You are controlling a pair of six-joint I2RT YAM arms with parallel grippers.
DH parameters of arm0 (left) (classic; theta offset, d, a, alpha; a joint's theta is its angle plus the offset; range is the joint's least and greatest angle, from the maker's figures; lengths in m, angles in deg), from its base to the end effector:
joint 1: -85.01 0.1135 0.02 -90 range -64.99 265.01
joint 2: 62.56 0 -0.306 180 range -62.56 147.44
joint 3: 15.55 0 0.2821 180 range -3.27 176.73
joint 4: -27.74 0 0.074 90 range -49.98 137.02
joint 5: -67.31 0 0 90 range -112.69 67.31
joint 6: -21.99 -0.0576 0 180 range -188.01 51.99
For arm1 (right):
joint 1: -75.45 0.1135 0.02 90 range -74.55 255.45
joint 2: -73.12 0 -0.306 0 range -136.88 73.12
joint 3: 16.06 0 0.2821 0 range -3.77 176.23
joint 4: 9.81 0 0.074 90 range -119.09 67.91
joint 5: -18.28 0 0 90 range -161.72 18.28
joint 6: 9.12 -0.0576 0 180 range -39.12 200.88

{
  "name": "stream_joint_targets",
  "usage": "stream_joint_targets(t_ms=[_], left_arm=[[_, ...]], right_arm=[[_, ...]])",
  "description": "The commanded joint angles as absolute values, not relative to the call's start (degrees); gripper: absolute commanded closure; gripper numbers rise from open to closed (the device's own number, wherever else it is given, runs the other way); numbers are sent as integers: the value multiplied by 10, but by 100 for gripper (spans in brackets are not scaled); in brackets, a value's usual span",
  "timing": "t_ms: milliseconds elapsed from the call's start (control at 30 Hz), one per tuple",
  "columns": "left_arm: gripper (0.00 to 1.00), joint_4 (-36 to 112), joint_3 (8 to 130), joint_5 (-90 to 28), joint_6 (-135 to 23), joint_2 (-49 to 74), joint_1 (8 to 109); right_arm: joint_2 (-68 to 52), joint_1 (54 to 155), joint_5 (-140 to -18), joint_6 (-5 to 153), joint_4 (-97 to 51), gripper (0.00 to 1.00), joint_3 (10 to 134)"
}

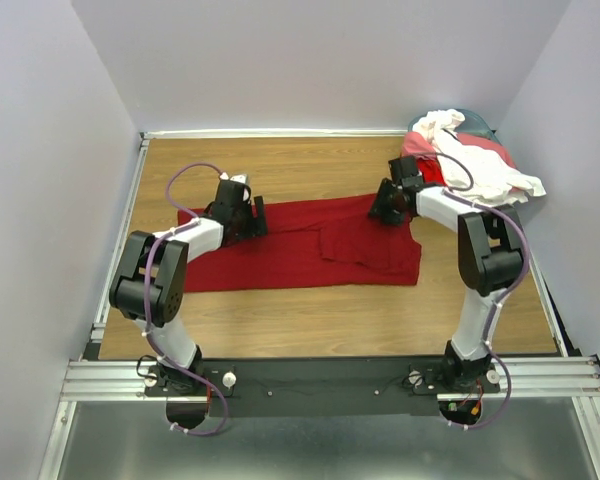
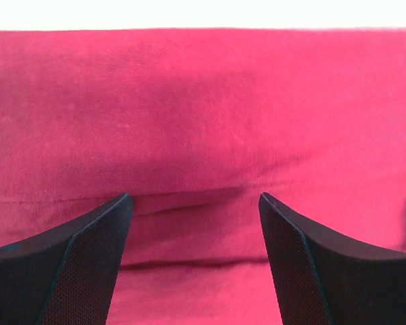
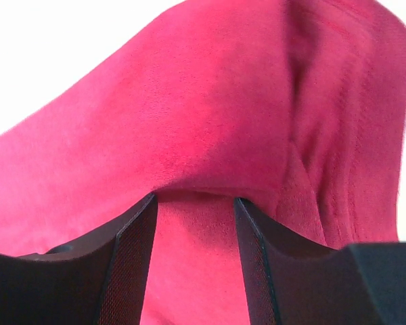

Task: Fold and stack the t-shirts
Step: Fold the tshirt

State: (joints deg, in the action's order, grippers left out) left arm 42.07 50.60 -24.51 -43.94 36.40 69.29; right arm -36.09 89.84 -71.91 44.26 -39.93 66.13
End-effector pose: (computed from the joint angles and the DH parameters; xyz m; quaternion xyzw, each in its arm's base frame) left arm 0.3790 -0.1086 0.1665 -0.0620 0.9287 -0.1382 0.3385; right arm 0.4294 0.1104 0.1638 0.1844 0.9413 0.1232 0.2546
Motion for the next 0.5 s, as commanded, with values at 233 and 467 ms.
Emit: stream_joint_targets(t_ms=[233,467], left_arm=[[16,471,420,-238,-391,294,690],[16,477,364,-251,-347,230,676]], right_arm=[[-611,892,-690,505,-501,42,953],[-724,892,-748,492,-534,40,1136]])
